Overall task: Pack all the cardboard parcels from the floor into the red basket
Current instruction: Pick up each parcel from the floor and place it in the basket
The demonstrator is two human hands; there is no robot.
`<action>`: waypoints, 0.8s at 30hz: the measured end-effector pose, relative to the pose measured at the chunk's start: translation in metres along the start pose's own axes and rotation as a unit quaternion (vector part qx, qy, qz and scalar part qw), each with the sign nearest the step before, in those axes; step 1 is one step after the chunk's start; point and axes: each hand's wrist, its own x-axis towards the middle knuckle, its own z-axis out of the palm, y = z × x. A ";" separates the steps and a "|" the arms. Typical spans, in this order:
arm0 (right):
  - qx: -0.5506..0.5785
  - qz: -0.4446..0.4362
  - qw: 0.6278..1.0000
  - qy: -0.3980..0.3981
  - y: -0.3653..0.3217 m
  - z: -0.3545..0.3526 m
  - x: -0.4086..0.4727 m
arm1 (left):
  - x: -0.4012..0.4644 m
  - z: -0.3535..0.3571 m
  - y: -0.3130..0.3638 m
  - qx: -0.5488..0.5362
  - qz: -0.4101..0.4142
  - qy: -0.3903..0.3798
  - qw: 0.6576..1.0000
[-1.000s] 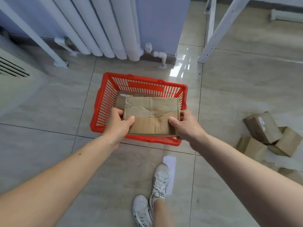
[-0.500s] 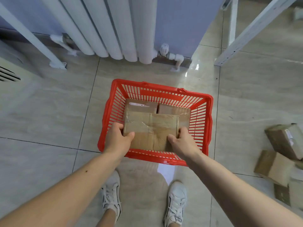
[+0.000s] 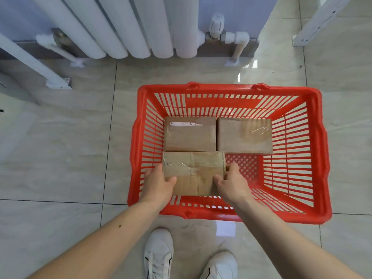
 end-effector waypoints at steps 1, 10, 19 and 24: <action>-0.003 0.001 1.000 0.002 0.002 0.007 0.008 | 0.008 0.005 -0.004 0.000 -0.001 -0.005 1.000; 0.026 0.024 0.999 0.041 0.018 0.028 0.051 | 0.045 0.040 -0.013 0.021 -0.012 -0.023 0.999; 0.037 0.019 0.999 -0.023 0.011 0.045 0.058 | 0.054 0.030 -0.014 0.068 -0.043 -0.033 0.996; 0.048 0.033 0.996 -0.063 0.010 0.027 0.045 | 0.043 0.021 -0.007 0.068 -0.043 -0.047 0.996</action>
